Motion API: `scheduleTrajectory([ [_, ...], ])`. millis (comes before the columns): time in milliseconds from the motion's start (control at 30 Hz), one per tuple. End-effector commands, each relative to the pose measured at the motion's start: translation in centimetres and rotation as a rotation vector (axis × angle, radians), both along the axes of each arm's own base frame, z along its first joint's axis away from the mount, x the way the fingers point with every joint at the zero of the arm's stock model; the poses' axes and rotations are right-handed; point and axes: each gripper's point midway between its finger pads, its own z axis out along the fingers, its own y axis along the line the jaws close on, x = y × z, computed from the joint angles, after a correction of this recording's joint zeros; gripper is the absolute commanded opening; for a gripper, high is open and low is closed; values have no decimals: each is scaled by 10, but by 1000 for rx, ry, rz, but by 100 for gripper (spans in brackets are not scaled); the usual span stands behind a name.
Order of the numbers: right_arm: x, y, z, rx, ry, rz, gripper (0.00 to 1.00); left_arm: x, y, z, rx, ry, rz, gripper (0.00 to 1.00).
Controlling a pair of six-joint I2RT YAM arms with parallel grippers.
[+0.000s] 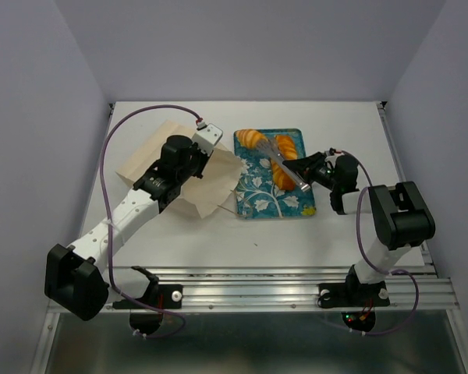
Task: Take the fake bread out of the paper bag
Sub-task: Place the fake bread in the container.
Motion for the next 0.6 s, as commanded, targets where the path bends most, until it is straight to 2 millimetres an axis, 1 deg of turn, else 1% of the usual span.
scheduleTrajectory([
  [0, 7, 5, 16, 24, -69, -5, 1, 0, 3, 22, -35, -66, 11, 0],
  [100, 9, 8, 8, 23, -45, 15, 1, 0, 4, 21, -37, -64, 14, 0],
  [133, 8, 12, 6, 21, -40, 29, 1, 0, 4, 22, -37, -65, 15, 0],
  [233, 11, 13, -5, 12, -8, 29, 1, 1, 4, 20, -38, -59, 21, 0],
  [333, 14, 12, -11, -2, 13, 17, 1, 1, 5, 21, -40, -58, 28, 0],
  [400, 15, 11, -16, -22, 34, 14, 7, 0, 5, 21, -40, -58, 27, 0],
  [567, 17, 9, -19, -50, 53, -2, 27, 1, 5, 21, -43, -58, 29, 0],
])
